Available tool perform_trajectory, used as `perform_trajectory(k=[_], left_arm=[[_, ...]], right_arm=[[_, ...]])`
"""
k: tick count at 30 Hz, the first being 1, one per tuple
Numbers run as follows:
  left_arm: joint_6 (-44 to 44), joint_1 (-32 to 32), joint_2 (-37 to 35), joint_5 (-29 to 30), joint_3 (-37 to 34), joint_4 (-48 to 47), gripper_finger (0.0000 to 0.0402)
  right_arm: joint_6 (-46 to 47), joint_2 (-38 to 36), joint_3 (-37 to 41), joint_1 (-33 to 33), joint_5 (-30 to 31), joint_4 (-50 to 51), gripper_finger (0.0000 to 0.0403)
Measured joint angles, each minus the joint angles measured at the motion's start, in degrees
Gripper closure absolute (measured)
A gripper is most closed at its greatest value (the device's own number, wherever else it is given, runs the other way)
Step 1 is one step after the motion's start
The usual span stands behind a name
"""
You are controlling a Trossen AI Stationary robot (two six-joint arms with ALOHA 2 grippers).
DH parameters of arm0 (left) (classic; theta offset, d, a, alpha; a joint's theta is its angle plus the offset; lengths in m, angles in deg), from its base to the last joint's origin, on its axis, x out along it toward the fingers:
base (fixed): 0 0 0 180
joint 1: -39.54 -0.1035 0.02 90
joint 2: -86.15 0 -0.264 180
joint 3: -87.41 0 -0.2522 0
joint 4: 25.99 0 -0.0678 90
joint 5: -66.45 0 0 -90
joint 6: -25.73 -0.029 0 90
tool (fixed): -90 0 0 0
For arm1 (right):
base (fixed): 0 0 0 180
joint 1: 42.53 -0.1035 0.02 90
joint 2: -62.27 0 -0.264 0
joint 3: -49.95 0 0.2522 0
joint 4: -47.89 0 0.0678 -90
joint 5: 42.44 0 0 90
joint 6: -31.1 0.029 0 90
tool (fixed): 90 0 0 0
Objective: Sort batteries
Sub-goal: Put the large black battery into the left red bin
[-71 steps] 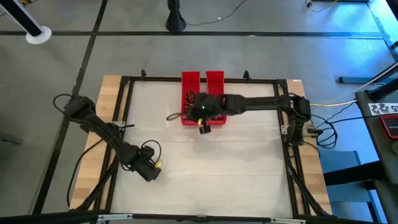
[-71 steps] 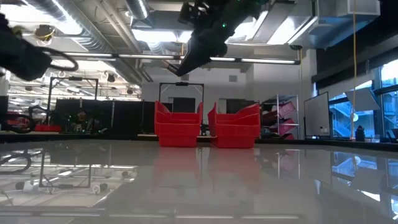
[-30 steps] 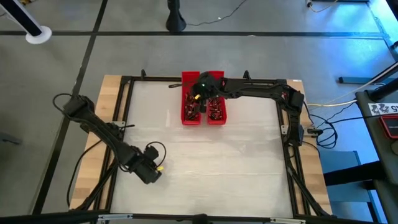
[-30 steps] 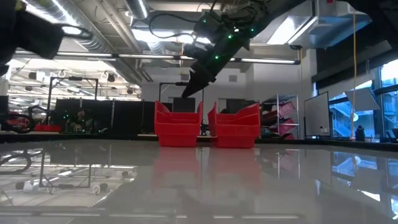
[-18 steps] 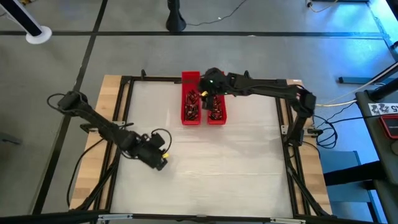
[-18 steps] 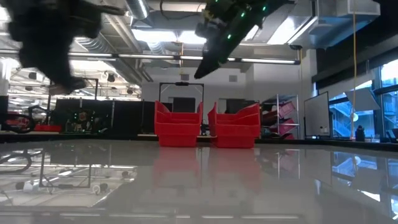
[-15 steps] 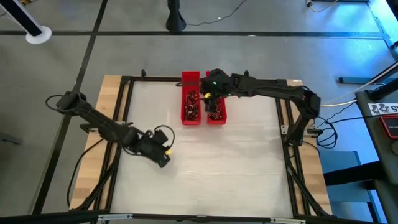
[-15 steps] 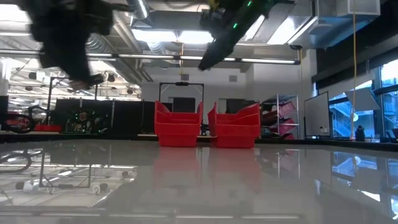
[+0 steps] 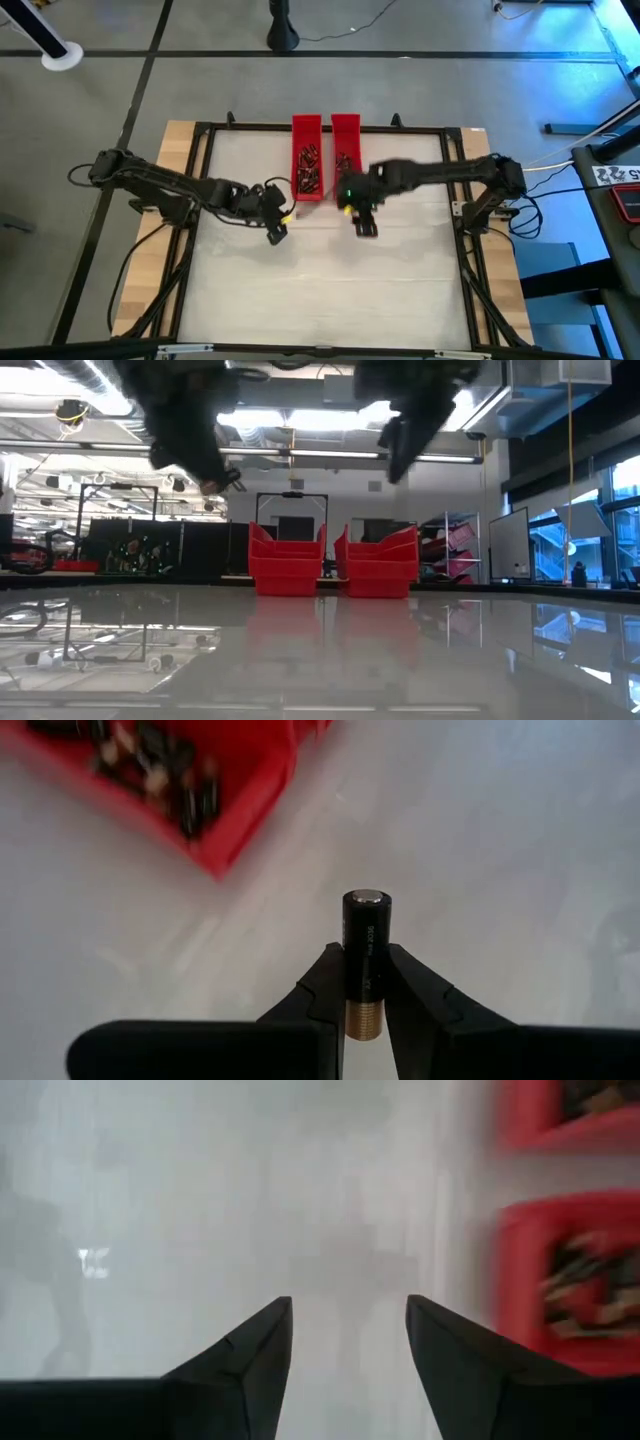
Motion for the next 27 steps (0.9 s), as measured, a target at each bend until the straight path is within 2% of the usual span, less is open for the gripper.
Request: perform_trajectory(k=[8, 13, 21, 27], left_arm=[[-11.3, -7.0, 0.0, -1.8, 6.8, -0.1, 0.0366], [-17.6, -14.7, 0.0, -4.7, 10.4, 0.3, 0.0366], [-23.0, -28.5, 2.8, -19.0, 10.6, 6.7, 0.0366], [-25.4, -34.8, 9.5, -22.4, 10.6, 10.4, 0.0366]], right_arm=[[7.9, -1.2, 11.4, -10.6, 1.3, -10.0, 0.0205], [12.3, -5.7, 18.8, -15.3, 6.5, -18.6, 0.0205], [16.3, -18.1, 31.3, -19.5, 17.9, -29.8, 0.0205], [16.4, -26.7, 39.4, -19.5, 22.7, -36.0, 0.0205]])
